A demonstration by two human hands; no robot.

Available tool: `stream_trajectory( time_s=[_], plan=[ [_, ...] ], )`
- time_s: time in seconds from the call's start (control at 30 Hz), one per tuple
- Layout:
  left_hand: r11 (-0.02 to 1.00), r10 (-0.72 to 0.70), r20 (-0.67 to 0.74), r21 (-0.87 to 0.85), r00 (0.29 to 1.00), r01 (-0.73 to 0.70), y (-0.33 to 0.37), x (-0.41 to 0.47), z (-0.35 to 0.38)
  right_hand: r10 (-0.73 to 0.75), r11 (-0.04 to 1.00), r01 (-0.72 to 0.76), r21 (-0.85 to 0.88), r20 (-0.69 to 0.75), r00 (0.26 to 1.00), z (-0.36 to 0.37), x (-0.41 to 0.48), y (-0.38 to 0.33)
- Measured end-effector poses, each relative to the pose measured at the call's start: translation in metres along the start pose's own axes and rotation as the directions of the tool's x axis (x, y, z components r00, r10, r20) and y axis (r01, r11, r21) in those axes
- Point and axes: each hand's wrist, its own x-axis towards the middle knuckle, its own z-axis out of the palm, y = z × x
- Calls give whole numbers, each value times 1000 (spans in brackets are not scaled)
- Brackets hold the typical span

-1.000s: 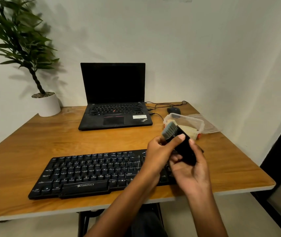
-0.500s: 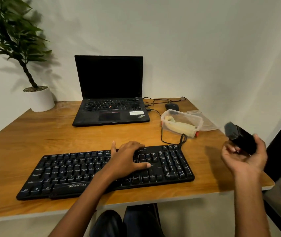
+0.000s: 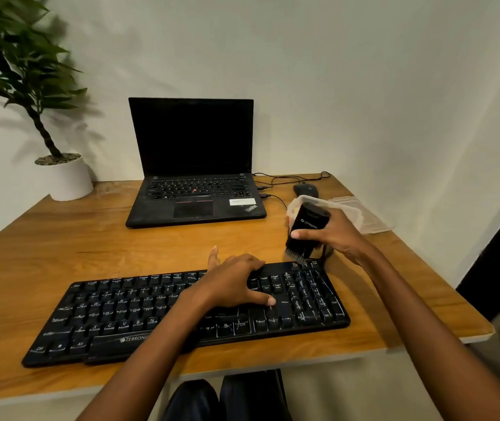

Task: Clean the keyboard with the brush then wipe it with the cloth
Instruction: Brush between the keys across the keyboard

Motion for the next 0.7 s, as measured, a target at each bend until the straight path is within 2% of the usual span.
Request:
stream_trajectory(
  time_s=[0.13,0.27,0.37,0.5,0.6,0.7],
  plan=[
    [1000,4,-6,16,1000,-4,-2,2,-3,33,991,-9,-132,179,983,-8,11,-4],
    [1000,9,20,22,1000,-10,-2,2,-4,0,984,35,-177,195,981,-10,13,-8],
    [1000,-1,25,16,1000,0,-2,3,-5,6,983,45,-180,270,963,-11,13,-9],
    [1000,-16,40,0,999,16,0,4,-6,8,980,42,-195,250,968,-18,15,-13],
    [1000,-30,58,-1,998,30,2,5,-7,3,981,56,-187,302,953,-13,11,-13],
    [999,-38,63,-11,997,39,4,5,-8,30,976,36,-216,295,955,-20,14,-13]
  ],
)
